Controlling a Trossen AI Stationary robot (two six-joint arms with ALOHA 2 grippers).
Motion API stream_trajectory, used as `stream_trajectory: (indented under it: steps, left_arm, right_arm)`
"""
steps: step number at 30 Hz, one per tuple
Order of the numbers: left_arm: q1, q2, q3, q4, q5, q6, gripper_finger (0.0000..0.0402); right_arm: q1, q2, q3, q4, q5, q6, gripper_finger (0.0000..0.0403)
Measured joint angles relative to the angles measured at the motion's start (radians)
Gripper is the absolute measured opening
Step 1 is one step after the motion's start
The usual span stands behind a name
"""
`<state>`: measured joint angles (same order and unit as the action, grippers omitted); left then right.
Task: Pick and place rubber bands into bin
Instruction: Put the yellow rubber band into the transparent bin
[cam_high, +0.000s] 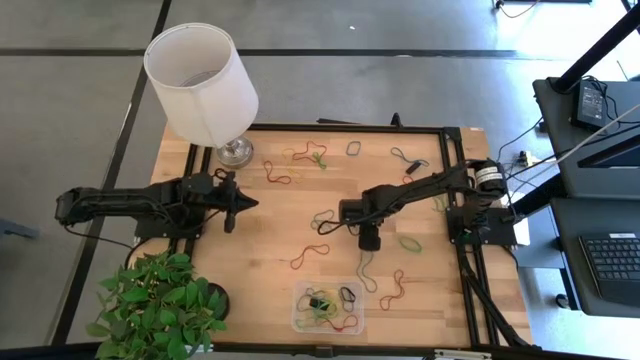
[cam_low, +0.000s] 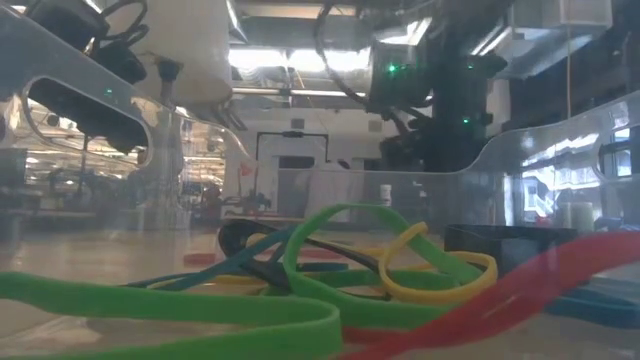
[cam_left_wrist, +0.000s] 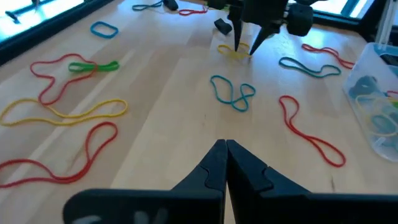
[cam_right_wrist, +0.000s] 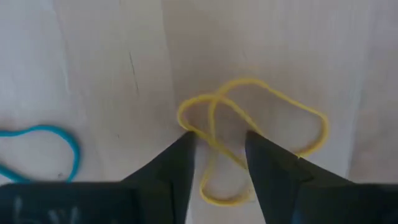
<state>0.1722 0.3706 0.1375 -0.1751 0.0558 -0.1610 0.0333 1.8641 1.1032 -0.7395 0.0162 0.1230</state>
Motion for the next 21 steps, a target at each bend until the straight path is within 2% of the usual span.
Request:
stream_trajectory:
  steps: [5,10,14,21]
  left_arm:
    - [0.000,0.000,0.000,0.000,0.034,-0.013,0.0003]
    - [0.000,0.000,0.000,0.000,0.034,-0.019,0.0002]
    - [-0.001,0.000,0.000,0.000,0.041,-0.038,0.0003]
    - [-0.041,0.001,0.026,-0.008,0.040,-0.027,0.0003]
  right_arm:
    - [-0.001,0.049,0.007,-0.011,-0.026,-0.001,0.0105]
    - [0.031,0.032,0.002,-0.011,-0.021,0.111,0.0015]
    - [0.073,-0.055,-0.012,-0.087,-0.006,0.237,0.0010]
    - [0.203,-0.340,0.000,-0.121,0.050,0.535,0.0002]
